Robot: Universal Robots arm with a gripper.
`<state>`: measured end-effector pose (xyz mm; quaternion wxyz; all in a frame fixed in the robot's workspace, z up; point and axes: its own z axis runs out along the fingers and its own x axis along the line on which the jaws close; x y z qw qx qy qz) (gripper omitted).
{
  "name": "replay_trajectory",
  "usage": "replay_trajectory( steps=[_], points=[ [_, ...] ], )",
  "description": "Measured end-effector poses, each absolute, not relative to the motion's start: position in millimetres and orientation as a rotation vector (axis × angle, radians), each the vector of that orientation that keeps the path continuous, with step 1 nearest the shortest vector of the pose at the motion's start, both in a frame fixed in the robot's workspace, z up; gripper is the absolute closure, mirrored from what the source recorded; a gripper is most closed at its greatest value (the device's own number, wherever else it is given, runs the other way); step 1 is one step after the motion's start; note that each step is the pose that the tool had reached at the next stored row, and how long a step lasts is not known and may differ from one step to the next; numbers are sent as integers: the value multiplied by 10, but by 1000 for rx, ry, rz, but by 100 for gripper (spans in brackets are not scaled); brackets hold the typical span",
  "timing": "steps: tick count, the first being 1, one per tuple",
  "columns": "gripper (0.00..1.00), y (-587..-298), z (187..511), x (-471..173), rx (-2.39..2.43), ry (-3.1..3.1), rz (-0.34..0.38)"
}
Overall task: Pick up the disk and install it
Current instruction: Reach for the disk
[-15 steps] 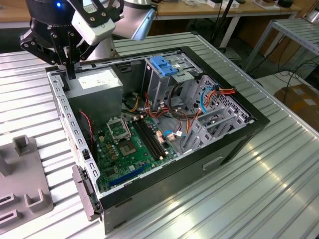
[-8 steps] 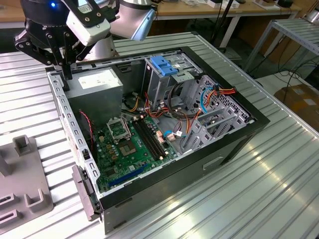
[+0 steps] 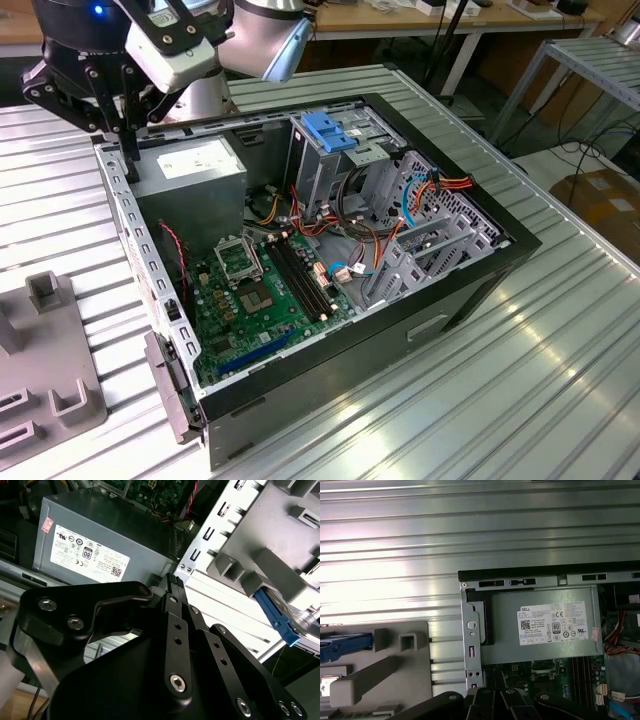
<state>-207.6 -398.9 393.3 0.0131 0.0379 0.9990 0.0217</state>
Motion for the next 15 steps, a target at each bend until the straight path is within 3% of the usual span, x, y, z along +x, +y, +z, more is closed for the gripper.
replay_trajectory(
  steps=[15],
  points=[
    [90, -3989, 3933, -2160, 118, 3112, 68]
  ],
)
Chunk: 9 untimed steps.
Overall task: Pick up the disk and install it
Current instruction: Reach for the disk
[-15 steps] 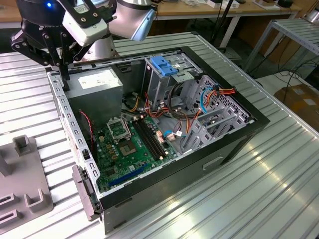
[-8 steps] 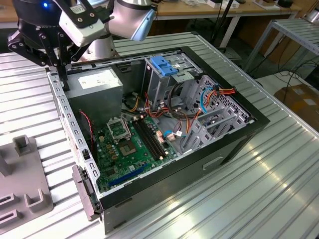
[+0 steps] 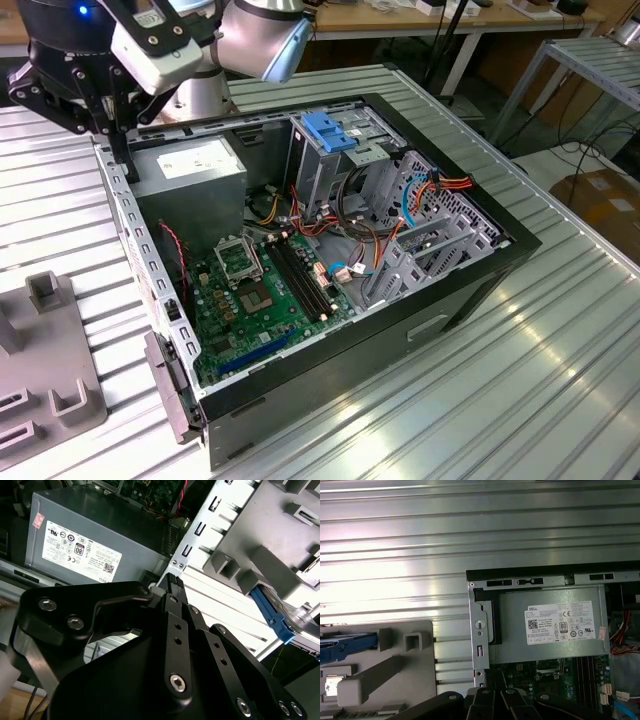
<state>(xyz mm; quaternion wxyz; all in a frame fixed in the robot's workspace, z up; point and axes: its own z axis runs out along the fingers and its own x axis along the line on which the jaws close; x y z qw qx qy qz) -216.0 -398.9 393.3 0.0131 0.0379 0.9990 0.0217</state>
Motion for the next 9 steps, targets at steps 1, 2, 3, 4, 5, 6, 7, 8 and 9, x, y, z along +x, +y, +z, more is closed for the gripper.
replay_trajectory(
  steps=[1, 2, 3, 4, 5, 6, 7, 8, 9],
  points=[
    [90, -3989, 3933, -2172, 118, 3113, 68],
    [90, -3989, 3933, -2181, 118, 3112, 68],
    [90, -3989, 3933, -2188, 118, 3112, 68],
    [90, -3989, 3933, -2196, 118, 3112, 68],
    [90, -3989, 3933, -2205, 118, 3112, 68],
    [90, -3989, 3933, -2213, 118, 3112, 68],
    [90, -3989, 3933, -2220, 118, 3112, 68],
    [90, -3989, 3933, -2225, 118, 3113, 68],
    [90, -3990, 3933, -2232, 118, 3113, 68]
  ],
)
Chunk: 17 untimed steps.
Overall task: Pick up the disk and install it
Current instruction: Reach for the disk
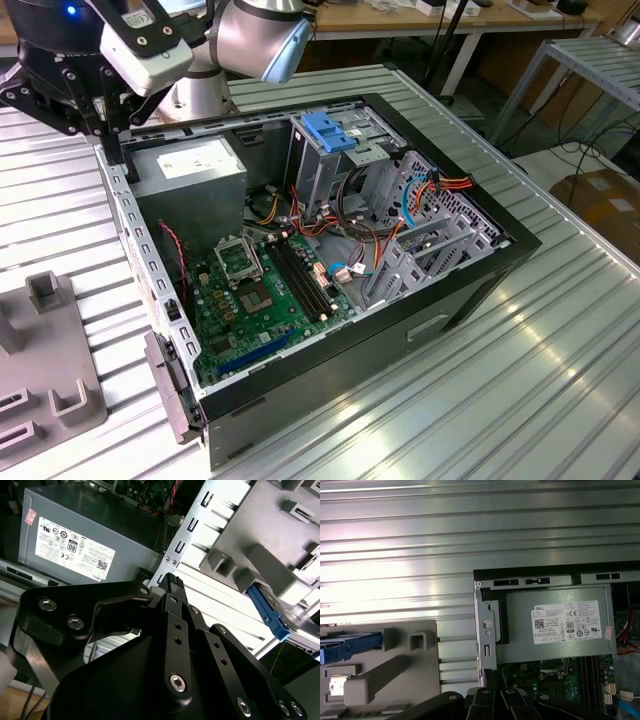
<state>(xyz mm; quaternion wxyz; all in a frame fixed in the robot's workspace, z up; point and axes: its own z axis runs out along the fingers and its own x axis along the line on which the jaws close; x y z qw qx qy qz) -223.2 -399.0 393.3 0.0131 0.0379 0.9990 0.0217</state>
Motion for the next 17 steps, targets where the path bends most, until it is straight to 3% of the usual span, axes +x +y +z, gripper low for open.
replay_trajectory(
  steps=[17],
  points=[
    [90, -3989, 3933, -2363, 118, 3112, 68]
  ],
)
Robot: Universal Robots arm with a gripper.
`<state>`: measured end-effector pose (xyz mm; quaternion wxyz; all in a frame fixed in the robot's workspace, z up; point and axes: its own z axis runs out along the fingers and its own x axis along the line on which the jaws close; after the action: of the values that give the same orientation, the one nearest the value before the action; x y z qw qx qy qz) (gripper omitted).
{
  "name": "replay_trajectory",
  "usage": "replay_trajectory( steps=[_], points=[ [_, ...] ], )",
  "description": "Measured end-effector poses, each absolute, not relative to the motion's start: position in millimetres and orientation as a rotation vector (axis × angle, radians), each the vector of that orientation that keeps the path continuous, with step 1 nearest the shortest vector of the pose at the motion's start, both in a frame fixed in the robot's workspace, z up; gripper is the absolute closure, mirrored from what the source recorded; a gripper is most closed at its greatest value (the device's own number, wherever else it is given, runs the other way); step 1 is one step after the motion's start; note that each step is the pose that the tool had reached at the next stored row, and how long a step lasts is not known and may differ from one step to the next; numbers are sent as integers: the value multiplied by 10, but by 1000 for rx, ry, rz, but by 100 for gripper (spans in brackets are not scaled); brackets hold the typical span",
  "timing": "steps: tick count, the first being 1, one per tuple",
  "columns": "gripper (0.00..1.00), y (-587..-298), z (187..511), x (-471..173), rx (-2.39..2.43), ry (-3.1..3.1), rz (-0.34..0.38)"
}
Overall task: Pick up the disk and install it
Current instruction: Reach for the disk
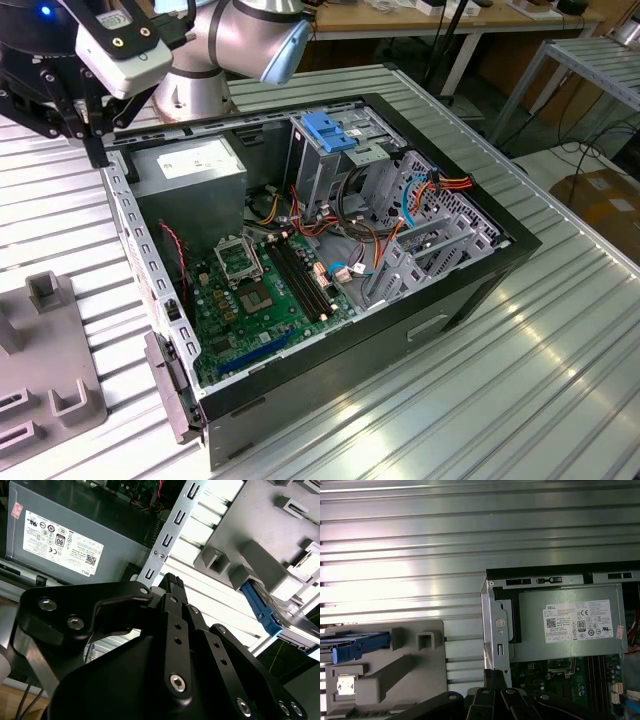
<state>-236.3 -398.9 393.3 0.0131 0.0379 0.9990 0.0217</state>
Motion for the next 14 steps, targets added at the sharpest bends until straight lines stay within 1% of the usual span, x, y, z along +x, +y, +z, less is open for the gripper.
replay_trajectory(
  steps=[14],
  points=[
    [90, -3989, 3933, -2469, 118, 3112, 68]
  ],
)
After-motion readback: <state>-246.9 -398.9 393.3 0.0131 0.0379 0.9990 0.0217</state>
